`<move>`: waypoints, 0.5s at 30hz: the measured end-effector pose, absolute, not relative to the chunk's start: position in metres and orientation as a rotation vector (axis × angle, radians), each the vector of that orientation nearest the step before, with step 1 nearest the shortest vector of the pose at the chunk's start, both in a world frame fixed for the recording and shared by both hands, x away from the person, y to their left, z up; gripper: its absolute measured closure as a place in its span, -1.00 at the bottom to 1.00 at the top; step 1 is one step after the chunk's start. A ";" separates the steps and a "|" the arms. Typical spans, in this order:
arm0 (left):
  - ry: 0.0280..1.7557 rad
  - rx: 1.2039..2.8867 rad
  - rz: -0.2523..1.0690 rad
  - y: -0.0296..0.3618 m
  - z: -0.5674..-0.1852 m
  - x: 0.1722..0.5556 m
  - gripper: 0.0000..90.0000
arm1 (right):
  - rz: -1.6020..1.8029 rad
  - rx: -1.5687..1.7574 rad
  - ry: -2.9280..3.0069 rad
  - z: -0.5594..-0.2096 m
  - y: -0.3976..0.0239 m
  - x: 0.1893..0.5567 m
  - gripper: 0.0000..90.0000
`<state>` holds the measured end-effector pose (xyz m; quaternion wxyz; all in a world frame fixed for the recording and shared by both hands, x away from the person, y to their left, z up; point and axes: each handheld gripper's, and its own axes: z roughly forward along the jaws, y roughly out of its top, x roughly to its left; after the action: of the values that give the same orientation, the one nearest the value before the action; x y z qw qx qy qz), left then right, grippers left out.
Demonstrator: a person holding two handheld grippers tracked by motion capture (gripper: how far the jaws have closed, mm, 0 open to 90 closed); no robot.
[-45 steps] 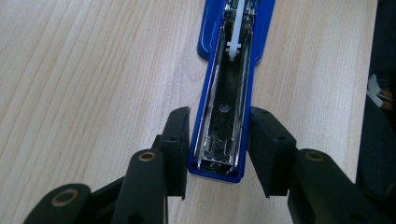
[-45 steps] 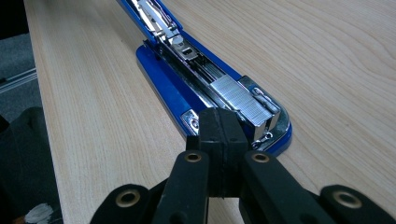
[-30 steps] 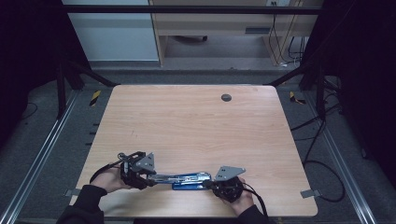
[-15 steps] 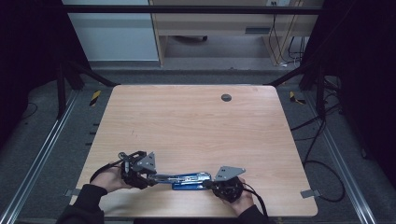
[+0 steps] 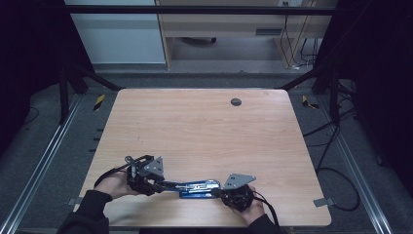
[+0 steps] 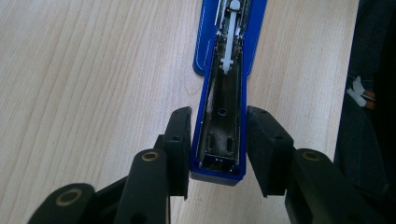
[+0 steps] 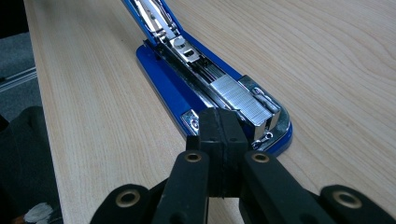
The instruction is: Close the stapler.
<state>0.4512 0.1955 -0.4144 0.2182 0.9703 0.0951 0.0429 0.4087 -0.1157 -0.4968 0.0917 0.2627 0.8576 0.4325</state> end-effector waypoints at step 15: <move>0.252 2.678 0.128 0.196 -0.414 0.450 0.38 | 1.274 0.766 2.546 -0.494 -0.114 0.407 1.00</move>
<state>0.4504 0.1962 -0.4144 0.2226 0.9695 0.0914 0.0464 0.4071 -0.1139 -0.4941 0.0966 0.2585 0.8595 0.4303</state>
